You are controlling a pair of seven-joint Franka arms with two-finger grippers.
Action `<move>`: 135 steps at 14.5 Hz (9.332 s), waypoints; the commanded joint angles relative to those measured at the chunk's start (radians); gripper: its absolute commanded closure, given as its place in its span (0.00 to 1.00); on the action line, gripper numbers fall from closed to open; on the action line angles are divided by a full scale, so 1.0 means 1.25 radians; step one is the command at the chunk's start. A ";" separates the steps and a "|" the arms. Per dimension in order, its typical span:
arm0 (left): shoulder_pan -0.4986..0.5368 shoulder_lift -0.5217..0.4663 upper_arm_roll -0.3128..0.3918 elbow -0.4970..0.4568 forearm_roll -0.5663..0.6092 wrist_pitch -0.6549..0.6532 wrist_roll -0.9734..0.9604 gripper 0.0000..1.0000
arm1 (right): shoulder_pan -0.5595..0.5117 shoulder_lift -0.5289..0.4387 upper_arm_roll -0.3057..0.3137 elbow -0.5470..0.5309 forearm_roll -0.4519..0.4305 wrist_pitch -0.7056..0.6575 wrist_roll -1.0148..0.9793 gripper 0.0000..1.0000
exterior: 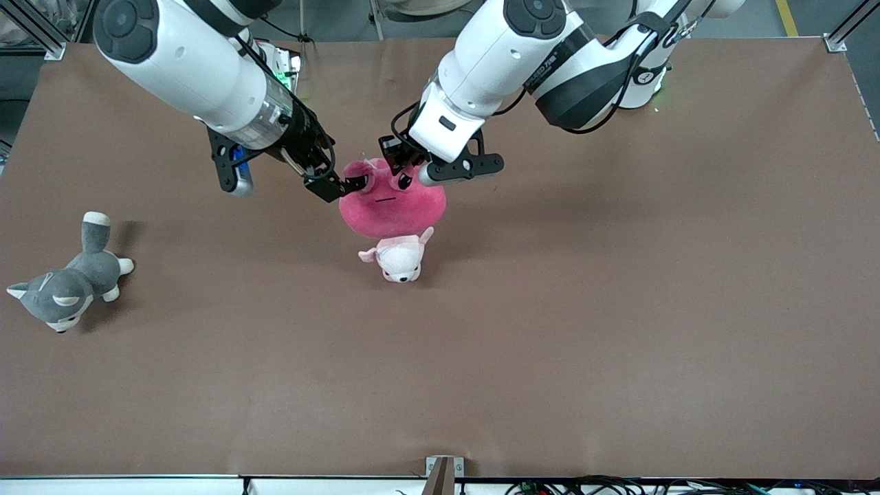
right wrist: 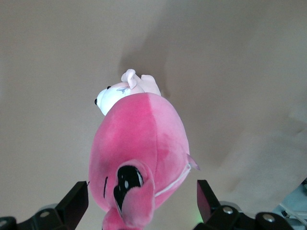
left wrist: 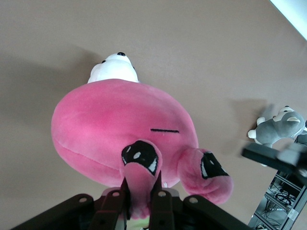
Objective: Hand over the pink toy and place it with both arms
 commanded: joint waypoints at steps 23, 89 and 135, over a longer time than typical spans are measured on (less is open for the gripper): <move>0.018 -0.052 0.017 0.022 0.061 -0.075 -0.001 0.00 | -0.116 -0.004 -0.014 -0.042 0.046 -0.022 -0.185 1.00; 0.301 -0.334 0.392 -0.092 0.108 -0.470 0.865 0.00 | -0.464 -0.258 -0.006 -0.196 -0.303 -0.110 -1.355 0.00; 0.305 -0.328 0.391 -0.097 0.100 -0.469 0.868 0.00 | -0.454 -0.194 0.003 -0.051 -0.288 -0.211 -1.369 0.00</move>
